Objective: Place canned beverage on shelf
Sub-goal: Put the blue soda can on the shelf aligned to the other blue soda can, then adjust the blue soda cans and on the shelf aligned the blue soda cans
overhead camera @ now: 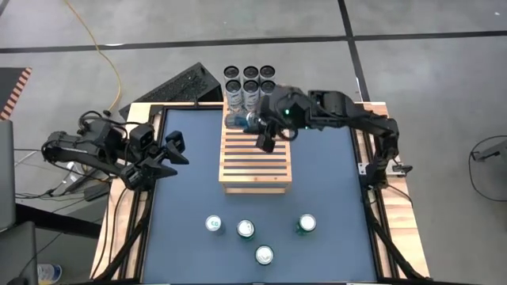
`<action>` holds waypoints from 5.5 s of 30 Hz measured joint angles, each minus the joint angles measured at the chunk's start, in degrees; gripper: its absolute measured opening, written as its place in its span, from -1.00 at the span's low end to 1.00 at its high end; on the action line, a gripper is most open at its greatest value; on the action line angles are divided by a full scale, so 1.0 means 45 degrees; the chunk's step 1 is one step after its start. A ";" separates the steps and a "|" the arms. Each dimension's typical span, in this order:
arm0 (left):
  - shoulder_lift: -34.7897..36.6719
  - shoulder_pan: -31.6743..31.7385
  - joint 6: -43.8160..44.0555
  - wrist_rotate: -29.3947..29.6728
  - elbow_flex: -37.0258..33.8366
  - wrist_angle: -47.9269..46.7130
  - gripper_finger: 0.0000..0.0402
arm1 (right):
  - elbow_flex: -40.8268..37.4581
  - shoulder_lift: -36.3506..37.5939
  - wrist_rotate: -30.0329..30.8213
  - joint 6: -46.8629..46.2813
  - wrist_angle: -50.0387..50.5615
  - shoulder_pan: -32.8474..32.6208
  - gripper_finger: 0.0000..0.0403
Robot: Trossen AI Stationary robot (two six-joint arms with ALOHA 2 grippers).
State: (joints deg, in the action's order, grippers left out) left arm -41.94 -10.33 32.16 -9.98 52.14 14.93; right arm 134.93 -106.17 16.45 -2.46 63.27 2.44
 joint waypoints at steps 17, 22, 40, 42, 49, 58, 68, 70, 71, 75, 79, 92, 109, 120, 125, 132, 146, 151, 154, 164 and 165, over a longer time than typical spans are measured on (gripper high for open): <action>0.0408 0.3364 0.0306 0.2608 -0.0005 -0.3877 -0.11 | -0.0053 -0.0675 -0.1761 0.2910 0.1446 0.1791 -0.24; 0.0188 0.4434 0.0460 0.2047 -0.0005 -0.4072 -0.11 | -0.0049 -0.0912 -0.2153 0.2611 0.1310 0.2044 -0.24; -0.1342 0.6076 0.0944 0.0458 -0.0010 -0.4908 -0.11 | -0.0048 -0.1486 -0.2074 0.3026 0.2098 0.2267 -0.24; -0.1381 0.6207 0.0925 0.0346 -0.0010 -0.4969 -0.11 | -0.0044 -0.1486 -0.2087 0.2989 0.2380 0.2323 -0.24; -0.1513 0.6635 0.0908 -0.0062 -0.0005 -0.4887 -0.11 | -0.0034 -0.1659 -0.1875 0.2992 0.2507 0.2418 -0.24; -0.1519 0.6893 0.0908 -0.0057 -0.0005 -0.4908 -0.11 | -0.0044 -0.1680 -0.1875 0.2830 0.2519 0.2490 -0.08; -0.1519 0.6893 0.0793 -0.0055 -0.0005 -0.4919 -0.11 | -0.0044 -0.1675 -0.1800 0.2657 0.2180 0.2496 0.17; -0.1519 0.6893 0.0557 -0.0048 -0.0005 -0.5014 -0.11 | -0.0044 -0.1675 -0.1428 0.2666 0.2032 0.2496 0.15; -0.1519 0.6893 0.0429 -0.0030 -0.0005 -0.5120 -0.11 | -0.0044 -0.1675 -0.1234 0.2673 0.2029 0.2496 0.14; -0.1564 0.6893 0.0119 0.0168 -0.0005 -0.5672 -0.11 | -0.0044 -0.1675 -0.0959 0.2758 0.1970 0.2501 0.09; -0.1736 0.6895 -0.0434 0.0422 -0.0005 -0.5981 -0.11 | -0.0044 -0.1675 -0.0930 0.2963 0.1444 0.2501 0.07; -0.3909 0.6906 -0.3767 0.0565 0.0005 -0.5104 -0.18 | 0.0010 -0.0720 0.1207 0.3323 0.0038 0.2005 -0.04; -0.7329 0.7028 -0.4206 0.0234 0.0000 -0.2220 -0.99 | 0.0013 0.1344 0.4959 0.0022 0.3417 0.1253 -0.44; -0.7600 0.7379 -0.4181 0.0661 -0.0005 -0.1509 -1.00 | -0.2197 0.0914 0.4954 -0.1441 0.5482 0.1904 -0.58; -0.7600 0.7551 -0.4080 0.0677 -0.0005 -0.1418 -1.00 | -0.3492 0.0831 0.4943 -0.1387 0.5365 0.2015 -0.62; -0.7600 0.7543 -0.3910 0.0523 -0.0005 -0.1385 -1.00 | -0.4902 0.0846 0.4136 -0.1298 0.3897 0.2347 -0.65; -0.7595 0.7354 -0.4522 0.0787 -0.0005 -0.1430 -1.00 | -0.5489 0.0851 0.3308 -0.0672 0.2071 0.2588 -0.65; -0.7595 0.7389 -0.4512 0.0846 -0.0005 -0.1390 -1.00 | -0.5489 0.0851 0.3248 -0.0548 0.1656 0.2584 -0.65; -0.7602 0.7384 -0.4509 0.0844 -0.0005 -0.1173 -1.00 | -0.5489 0.0851 0.3153 -0.0329 0.1478 0.2600 -0.65; -0.8535 0.7384 -0.4071 0.0410 -0.0006 -0.0257 -1.00 | -0.5489 0.0841 0.2957 -0.0355 0.1439 0.3111 -0.65; -0.8581 0.7384 -0.4016 0.0376 0.0010 -0.0262 -1.00 | -0.5489 0.0841 0.2955 -0.0350 0.1442 0.3149 -0.65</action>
State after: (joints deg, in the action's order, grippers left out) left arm -80.55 22.90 14.09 -8.29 52.18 13.74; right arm 110.24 -102.39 29.74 -4.03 69.76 16.61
